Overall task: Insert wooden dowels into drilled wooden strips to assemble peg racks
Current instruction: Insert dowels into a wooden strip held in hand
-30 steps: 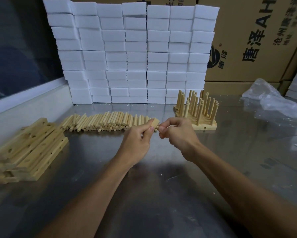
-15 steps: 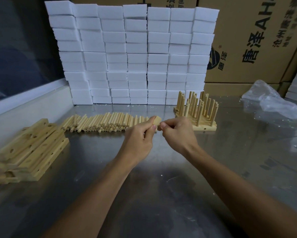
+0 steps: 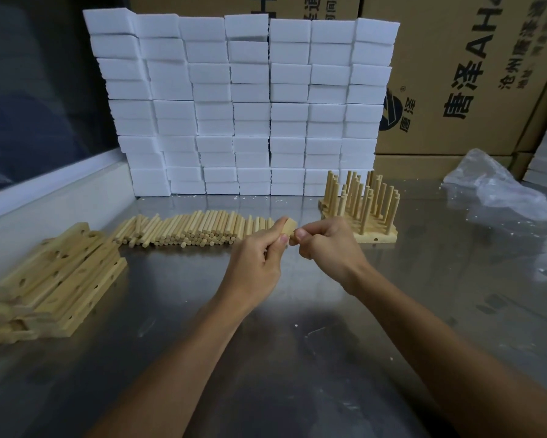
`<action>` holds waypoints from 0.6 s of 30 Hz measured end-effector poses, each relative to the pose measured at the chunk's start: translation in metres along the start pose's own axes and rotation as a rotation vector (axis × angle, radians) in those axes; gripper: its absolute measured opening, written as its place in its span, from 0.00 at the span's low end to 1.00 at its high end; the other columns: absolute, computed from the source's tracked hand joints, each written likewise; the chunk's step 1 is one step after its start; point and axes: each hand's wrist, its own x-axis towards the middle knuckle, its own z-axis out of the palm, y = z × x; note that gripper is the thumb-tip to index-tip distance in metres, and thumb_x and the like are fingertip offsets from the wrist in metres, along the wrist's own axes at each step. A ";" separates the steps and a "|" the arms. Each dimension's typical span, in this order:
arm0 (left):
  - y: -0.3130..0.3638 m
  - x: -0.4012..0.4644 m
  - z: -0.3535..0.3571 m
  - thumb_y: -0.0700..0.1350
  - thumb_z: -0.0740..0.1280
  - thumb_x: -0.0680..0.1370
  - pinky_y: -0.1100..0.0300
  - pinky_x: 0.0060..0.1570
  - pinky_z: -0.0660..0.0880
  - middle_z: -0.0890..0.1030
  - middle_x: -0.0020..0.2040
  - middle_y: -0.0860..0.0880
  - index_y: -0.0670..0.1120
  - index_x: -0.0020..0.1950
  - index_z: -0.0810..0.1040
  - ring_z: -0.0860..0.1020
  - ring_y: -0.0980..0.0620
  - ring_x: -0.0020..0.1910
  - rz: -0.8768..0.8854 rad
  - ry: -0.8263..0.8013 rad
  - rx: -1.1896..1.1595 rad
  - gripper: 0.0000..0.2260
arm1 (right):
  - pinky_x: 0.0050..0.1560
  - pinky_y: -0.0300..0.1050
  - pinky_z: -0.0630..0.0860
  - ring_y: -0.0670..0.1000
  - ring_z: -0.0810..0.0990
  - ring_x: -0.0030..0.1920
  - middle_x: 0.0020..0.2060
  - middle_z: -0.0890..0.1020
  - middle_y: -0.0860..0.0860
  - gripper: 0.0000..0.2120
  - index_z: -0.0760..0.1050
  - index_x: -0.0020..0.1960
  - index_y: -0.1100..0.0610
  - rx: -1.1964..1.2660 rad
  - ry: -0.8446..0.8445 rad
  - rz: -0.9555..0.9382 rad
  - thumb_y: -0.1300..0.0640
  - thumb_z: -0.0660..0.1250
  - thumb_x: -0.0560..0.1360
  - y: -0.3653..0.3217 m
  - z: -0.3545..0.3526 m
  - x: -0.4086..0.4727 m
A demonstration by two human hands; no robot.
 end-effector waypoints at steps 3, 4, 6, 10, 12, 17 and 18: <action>-0.004 0.000 0.007 0.43 0.63 0.83 0.72 0.31 0.65 0.76 0.31 0.52 0.44 0.70 0.75 0.69 0.64 0.25 -0.093 0.011 -0.067 0.16 | 0.35 0.51 0.72 0.59 0.72 0.31 0.31 0.78 0.64 0.13 0.82 0.42 0.66 -0.077 0.021 -0.044 0.59 0.64 0.78 0.002 -0.001 0.001; -0.006 0.000 0.010 0.45 0.63 0.83 0.68 0.30 0.65 0.74 0.28 0.53 0.46 0.71 0.75 0.68 0.62 0.24 -0.163 0.013 -0.118 0.16 | 0.36 0.54 0.76 0.62 0.75 0.32 0.32 0.80 0.63 0.13 0.82 0.42 0.64 -0.146 0.038 -0.089 0.58 0.64 0.78 0.002 -0.001 0.001; -0.008 0.000 0.013 0.47 0.62 0.83 0.63 0.29 0.66 0.75 0.28 0.58 0.50 0.71 0.75 0.69 0.60 0.24 -0.269 0.031 -0.220 0.16 | 0.38 0.57 0.79 0.60 0.77 0.32 0.31 0.81 0.59 0.13 0.82 0.41 0.62 -0.271 0.066 -0.203 0.56 0.65 0.79 0.002 -0.001 0.002; -0.005 0.000 0.009 0.49 0.62 0.83 0.64 0.24 0.66 0.77 0.33 0.58 0.57 0.69 0.75 0.70 0.60 0.24 -0.363 0.085 -0.365 0.14 | 0.37 0.48 0.79 0.45 0.79 0.32 0.33 0.83 0.46 0.08 0.84 0.45 0.56 -0.293 0.180 -0.347 0.54 0.68 0.77 0.002 -0.003 -0.001; -0.006 0.001 0.005 0.49 0.61 0.84 0.63 0.21 0.65 0.76 0.36 0.50 0.61 0.63 0.75 0.68 0.55 0.23 -0.450 0.162 -0.474 0.11 | 0.35 0.44 0.77 0.42 0.78 0.32 0.33 0.81 0.43 0.07 0.83 0.46 0.56 -0.241 0.277 -0.377 0.55 0.68 0.78 0.003 -0.006 0.000; -0.013 0.007 -0.010 0.44 0.59 0.84 0.64 0.19 0.63 0.73 0.37 0.44 0.43 0.52 0.76 0.68 0.53 0.21 -0.737 0.350 -0.701 0.08 | 0.44 0.53 0.81 0.47 0.82 0.38 0.36 0.83 0.47 0.10 0.82 0.49 0.58 -0.162 0.250 -0.189 0.54 0.64 0.80 0.019 -0.001 0.004; -0.014 0.008 -0.014 0.42 0.60 0.83 0.64 0.18 0.62 0.73 0.36 0.44 0.41 0.48 0.75 0.68 0.53 0.21 -0.786 0.378 -0.779 0.08 | 0.45 0.52 0.82 0.46 0.82 0.38 0.36 0.83 0.47 0.10 0.82 0.49 0.57 -0.193 0.199 -0.146 0.54 0.64 0.80 0.025 0.003 0.003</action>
